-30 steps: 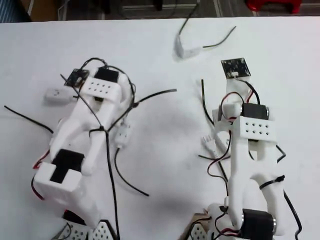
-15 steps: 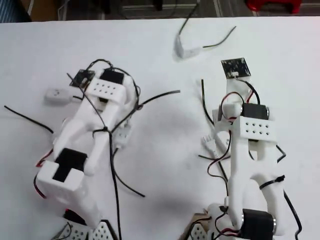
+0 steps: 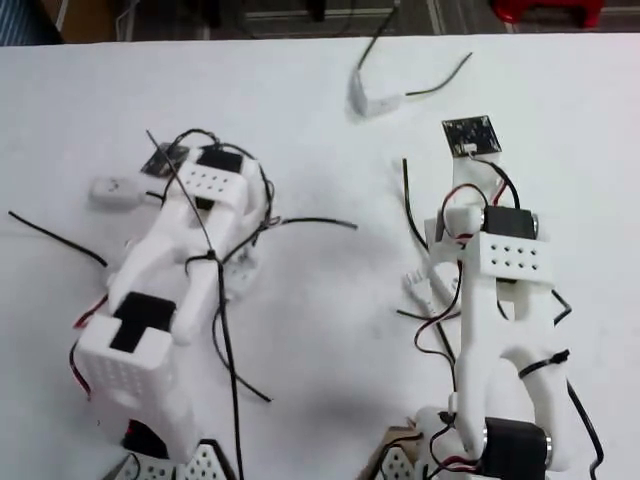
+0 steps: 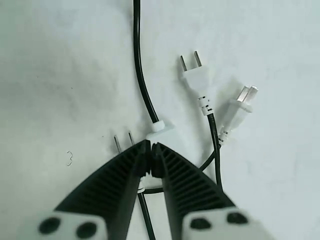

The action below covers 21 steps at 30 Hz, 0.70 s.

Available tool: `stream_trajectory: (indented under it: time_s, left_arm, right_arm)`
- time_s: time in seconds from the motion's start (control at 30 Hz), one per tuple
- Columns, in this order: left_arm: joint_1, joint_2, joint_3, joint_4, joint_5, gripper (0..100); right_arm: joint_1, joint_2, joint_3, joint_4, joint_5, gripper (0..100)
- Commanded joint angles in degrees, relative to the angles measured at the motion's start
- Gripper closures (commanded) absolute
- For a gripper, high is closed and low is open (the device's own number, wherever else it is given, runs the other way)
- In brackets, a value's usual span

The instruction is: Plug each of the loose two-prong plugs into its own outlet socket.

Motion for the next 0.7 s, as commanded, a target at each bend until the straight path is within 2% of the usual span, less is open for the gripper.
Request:
stream_trajectory:
  time_s: [0.0,0.1,0.33,0.47,0.67]
  left_arm:
    - [-1.36,4.35,-4.40,2.29,-14.51,96]
    - [-1.71,4.26,-7.21,6.86,-26.73,89]
    - [-1.89,4.18,-13.63,19.52,-35.87,69]
    - [-3.65,4.26,-19.87,27.52,-48.09,68]
    - [-5.58,4.53,-21.10,27.08,-72.09,68]
  right_arm:
    - [0.40,-0.75,-0.26,-0.84,-0.26,98.1]
    - [0.40,-0.75,-0.26,-0.84,-0.26,98.1]
    - [0.40,-0.75,-0.26,-0.84,-0.26,98.1]
    - [0.40,-0.75,-0.26,-0.84,-0.26,98.1]
    - [0.40,-0.75,-0.26,-0.75,-0.26,98.1]
